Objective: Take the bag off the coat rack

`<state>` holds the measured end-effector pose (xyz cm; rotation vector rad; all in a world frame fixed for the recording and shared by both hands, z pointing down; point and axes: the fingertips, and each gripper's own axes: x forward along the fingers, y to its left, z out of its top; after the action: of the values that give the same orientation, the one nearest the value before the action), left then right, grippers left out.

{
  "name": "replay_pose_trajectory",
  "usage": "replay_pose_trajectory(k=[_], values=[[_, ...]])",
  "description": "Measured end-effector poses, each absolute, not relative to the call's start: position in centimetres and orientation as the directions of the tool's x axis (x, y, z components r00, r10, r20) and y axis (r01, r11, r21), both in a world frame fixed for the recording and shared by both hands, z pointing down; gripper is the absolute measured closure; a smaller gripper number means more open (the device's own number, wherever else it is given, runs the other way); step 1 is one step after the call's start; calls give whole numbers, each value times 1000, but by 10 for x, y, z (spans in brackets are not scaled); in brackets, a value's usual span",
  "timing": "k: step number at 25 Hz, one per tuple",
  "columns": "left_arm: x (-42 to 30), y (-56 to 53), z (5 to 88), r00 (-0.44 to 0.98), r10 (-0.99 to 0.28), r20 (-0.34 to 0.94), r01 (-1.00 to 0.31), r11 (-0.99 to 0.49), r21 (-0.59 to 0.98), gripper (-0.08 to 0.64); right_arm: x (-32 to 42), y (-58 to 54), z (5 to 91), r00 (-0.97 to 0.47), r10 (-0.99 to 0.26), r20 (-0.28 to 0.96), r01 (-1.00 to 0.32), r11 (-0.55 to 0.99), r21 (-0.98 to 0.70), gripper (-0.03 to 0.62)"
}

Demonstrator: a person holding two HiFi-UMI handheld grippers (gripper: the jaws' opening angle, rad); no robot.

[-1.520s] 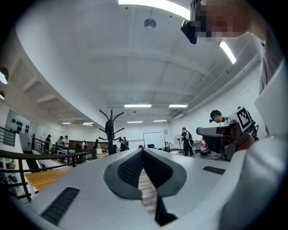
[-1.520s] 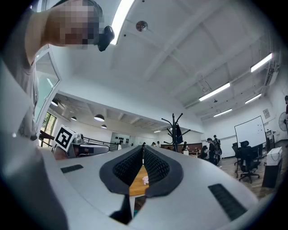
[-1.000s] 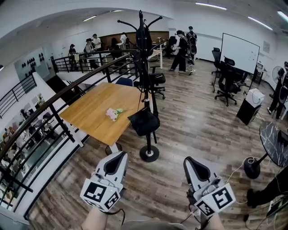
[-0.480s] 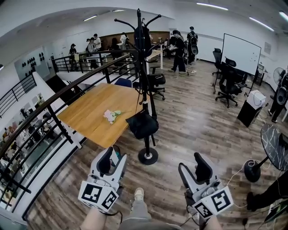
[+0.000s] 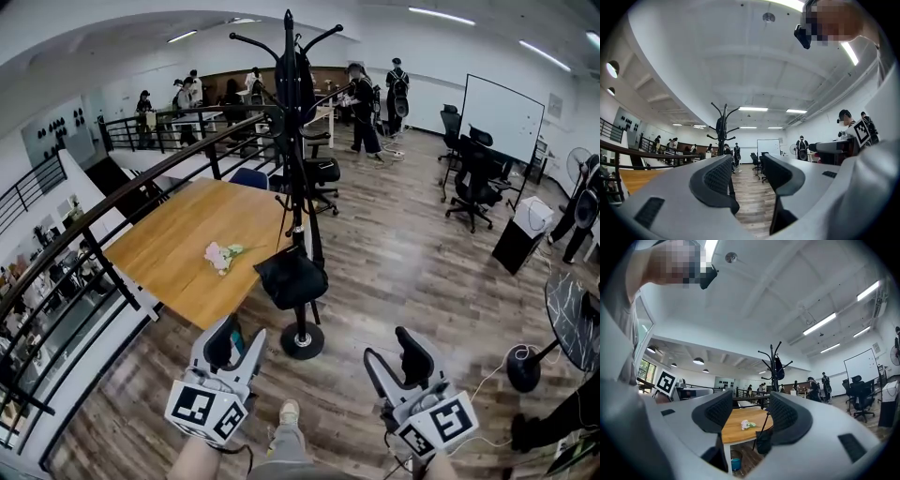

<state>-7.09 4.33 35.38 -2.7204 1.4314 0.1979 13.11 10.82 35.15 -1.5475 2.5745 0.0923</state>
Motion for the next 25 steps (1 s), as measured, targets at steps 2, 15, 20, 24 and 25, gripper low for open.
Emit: replay_pose_trajectory(k=[2, 15, 20, 24, 25], values=[[-71, 21, 355, 565, -814, -133, -821, -571, 2, 339, 131, 85, 353, -456, -878, -143, -886, 464, -24, 347], [-85, -155, 344, 606, -792, -76, -795, -605, -47, 337, 108, -90, 341, -433, -897, -88, -899, 437, -22, 348], [-85, -214, 339, 637, -769, -57, -771, -634, -61, 337, 91, -150, 331, -420, -905, -68, -907, 420, 15, 347], [-72, -259, 335, 664, -746, -47, -747, -660, -78, 336, 87, -196, 320, -419, -905, -76, -908, 415, 54, 348], [-67, -270, 336, 671, -740, -48, -741, -666, -84, 336, 89, -207, 319, -416, -906, -77, -909, 411, 72, 348]])
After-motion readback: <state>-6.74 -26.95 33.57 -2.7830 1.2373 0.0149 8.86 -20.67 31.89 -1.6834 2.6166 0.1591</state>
